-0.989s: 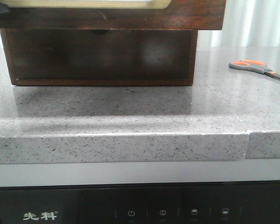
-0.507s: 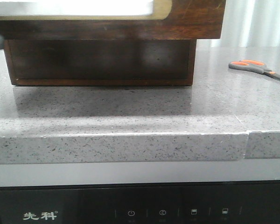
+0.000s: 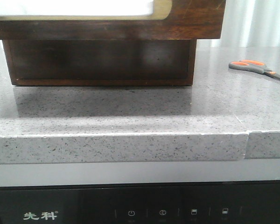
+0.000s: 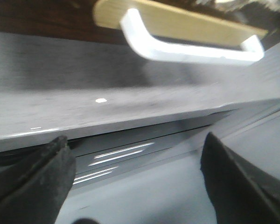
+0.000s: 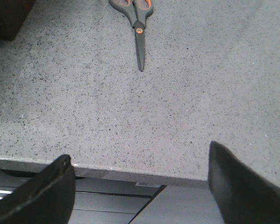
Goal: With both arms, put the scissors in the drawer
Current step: 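Pull the drawer open toward the robot with the left gripper, then lower the right gripper onto the scissors and grasp them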
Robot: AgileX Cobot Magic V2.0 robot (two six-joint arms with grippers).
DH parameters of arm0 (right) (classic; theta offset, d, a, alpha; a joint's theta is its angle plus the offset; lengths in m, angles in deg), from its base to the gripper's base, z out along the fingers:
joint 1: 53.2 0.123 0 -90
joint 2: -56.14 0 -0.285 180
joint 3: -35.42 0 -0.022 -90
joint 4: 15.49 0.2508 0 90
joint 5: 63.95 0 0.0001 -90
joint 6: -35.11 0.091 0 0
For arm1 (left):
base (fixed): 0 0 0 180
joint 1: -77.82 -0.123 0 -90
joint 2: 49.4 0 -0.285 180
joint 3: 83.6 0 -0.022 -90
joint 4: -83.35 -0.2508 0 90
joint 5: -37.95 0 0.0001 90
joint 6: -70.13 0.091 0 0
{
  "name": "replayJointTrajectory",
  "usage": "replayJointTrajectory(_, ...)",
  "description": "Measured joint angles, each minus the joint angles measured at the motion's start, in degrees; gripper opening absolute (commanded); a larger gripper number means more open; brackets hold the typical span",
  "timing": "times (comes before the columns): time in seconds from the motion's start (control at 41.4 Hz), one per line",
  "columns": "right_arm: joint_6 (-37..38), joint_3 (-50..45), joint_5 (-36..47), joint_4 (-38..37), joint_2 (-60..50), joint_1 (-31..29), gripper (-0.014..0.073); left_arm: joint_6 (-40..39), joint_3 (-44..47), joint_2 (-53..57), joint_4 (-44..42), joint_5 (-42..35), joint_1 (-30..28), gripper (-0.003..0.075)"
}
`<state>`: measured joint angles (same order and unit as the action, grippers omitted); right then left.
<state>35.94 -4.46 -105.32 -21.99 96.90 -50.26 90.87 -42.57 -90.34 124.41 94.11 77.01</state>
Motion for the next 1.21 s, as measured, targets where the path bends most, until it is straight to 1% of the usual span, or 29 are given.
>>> replayJointTrajectory(0.072, 0.0, 0.0, 0.0, 0.0, 0.0, 0.0, 0.0602, -4.3, -4.6, 0.5, -9.9, 2.9, 0.2, 0.0547)
replayJointTrajectory(0.097, 0.0, 0.0, 0.0, 0.0, 0.0, 0.0, 0.0602, -5.9, -6.0, 0.6, -14.6, 3.5, 0.5, 0.0547)
replayJointTrajectory(0.145, 0.0, 0.0, 0.0, 0.0, 0.0, 0.0, 0.0602, -8.5, -8.1, 0.7, -20.6, 3.8, 1.7, 0.0547)
replayJointTrajectory(0.241, 0.0, 0.0, 0.2, 0.0, 0.0, 0.0, 0.0602, -12.3, -9.8, 0.7, -29.3, 4.3, 6.4, 0.0547)
replayJointTrajectory(0.338, 0.0, 0.0, 1.3, 0.0, 0.0, 0.0, 0.0602, -16.5, -10.1, 0.7, -38.0, 5.2, 12.7, 0.0547)
replayJointTrajectory(0.386, 0.0, 0.0, 1.6, 0.0, 0.0, 0.0, 0.0602, -18.9, -10.1, 0.7, -43.1, 5.8, 14.7, 0.0547)
replayJointTrajectory(0.458, 0.0, 0.0, 1.9, 0.0, 0.0, 0.0, 0.0602, -20.7, -10.1, 0.9, -47.5, 5.9, 16.3, 0.0547)
replayJointTrajectory(0.579, 0.0, 0.0, 3.8, -0.1, 0.1, 0.0, 0.0602, -22.1, -10.1, 1.2, -48.9, 3.7, 17.1, 0.0547)
replayJointTrajectory(0.676, 0.8, 1.7, 3.4, -1.0, 1.5, -0.2, 0.0602, -22.4, -10.1, 1.3, -48.9, 1.9, 17.1, 0.0547)
replayJointTrajectory(0.82, 3.1, 8.0, -2.5, -4.1, 9.6, -2.4, 0.0602, -22.5, -10.1, 1.3, -48.9, 1.5, 17.1, 0.0547)
replayJointTrajectory(0.965, 3.5, 15.5, -7.9, -4.4, 20.5, -5.2, 0.0602, -22.5, -10.1, 1.3, -48.9, 1.3, 17.1, 0.0547)
replayJointTrajectory(1.086, 1.2, 22.2, -11.0, -0.7, 30.4, -7.2, 0.0602, -22.5, -10.1, 1.3, -48.9, 1.0, 17.1, 0.0547)
replayJointTrajectory(1.206, -6.2, 29.9, -13.9, 5.2, 40.7, -7.6, 0.0602, -22.5, -10.1, 1.3, -48.9, 0.9, 17.1, 0.0547)
